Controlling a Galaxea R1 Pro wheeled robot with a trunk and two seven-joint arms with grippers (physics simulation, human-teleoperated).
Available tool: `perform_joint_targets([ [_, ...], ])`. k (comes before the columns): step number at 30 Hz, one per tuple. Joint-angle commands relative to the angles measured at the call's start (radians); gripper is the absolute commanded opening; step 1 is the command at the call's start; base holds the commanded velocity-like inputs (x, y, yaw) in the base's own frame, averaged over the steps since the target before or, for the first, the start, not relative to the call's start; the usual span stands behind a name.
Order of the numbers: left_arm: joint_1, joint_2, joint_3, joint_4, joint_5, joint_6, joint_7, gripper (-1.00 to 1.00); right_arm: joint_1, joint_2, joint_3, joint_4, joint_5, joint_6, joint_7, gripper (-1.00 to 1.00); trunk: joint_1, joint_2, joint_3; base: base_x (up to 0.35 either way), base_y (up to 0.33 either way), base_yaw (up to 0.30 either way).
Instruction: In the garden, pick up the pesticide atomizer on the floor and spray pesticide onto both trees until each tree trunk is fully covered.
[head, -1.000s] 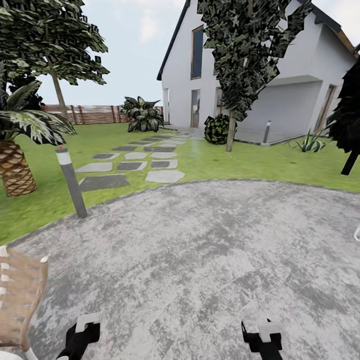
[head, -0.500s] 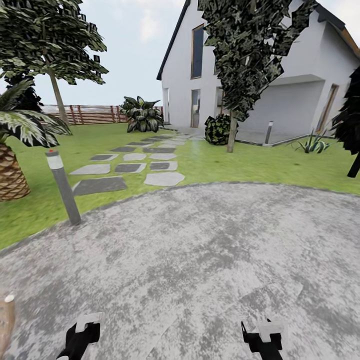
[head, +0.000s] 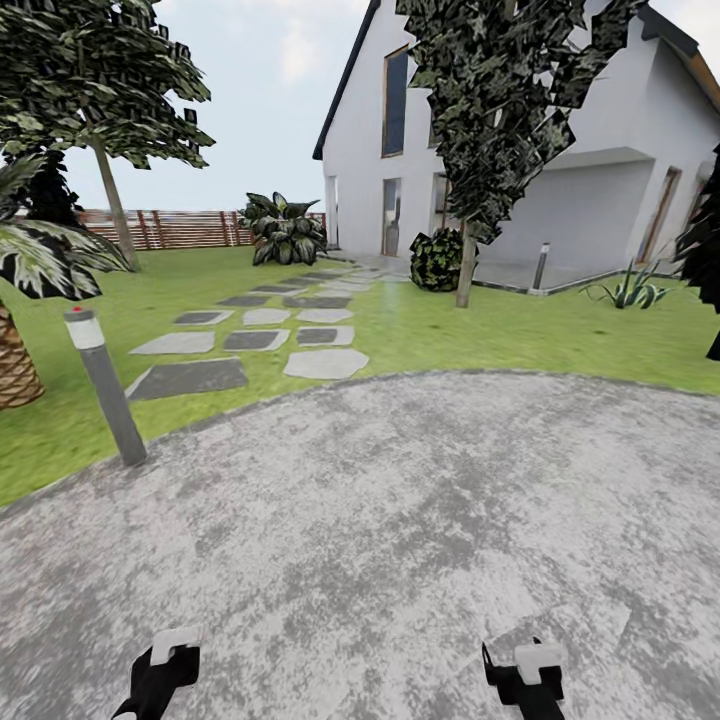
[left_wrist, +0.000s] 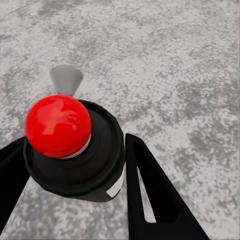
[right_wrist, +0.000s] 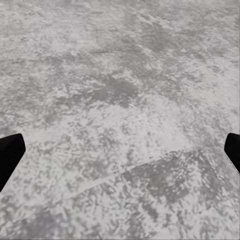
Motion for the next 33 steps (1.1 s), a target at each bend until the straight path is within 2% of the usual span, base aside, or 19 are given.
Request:
perform_joint_targets([
  [1,-0.001,0.001,0.002,0.001,0.002,-0.003,-0.001,-1.00,0.000,0.000,0.005,0.001,0.009,0.000,-0.011,1.00,0.000,0.000,-0.001,0.337,-0.094,0.000],
  [9,0.001,0.003,0.015,0.001,0.000,-0.004,0.000,-1.00,0.000,-0.001,0.005,0.001,0.011,-0.003,-0.013,1.00,0.000,0.000,-0.001,0.337,-0.095,0.000],
  [14,0.037,-0.002,0.016,-0.015,0.003,-0.007,-0.003,-1.00,0.000,-0.001,0.004,0.002,0.011,-0.003,-0.014,1.00,0.000,0.000,-0.001,0.337,-0.095,0.000],
  [24,0.046,0.000,0.018,-0.004,0.001,-0.007,-0.002,-1.00,0.000,-0.001,0.005,0.002,0.010,-0.002,-0.016,1.00,0.000,0.000,-0.001,0.337,-0.095,0.003],
  [33,0.047,0.000,0.016,-0.002,0.003,-0.007,-0.002,-1.00,0.000,-0.001,0.003,0.002,0.009,-0.002,-0.016,1.00,0.000,0.000,-0.001,0.337,-0.095,0.208],
])
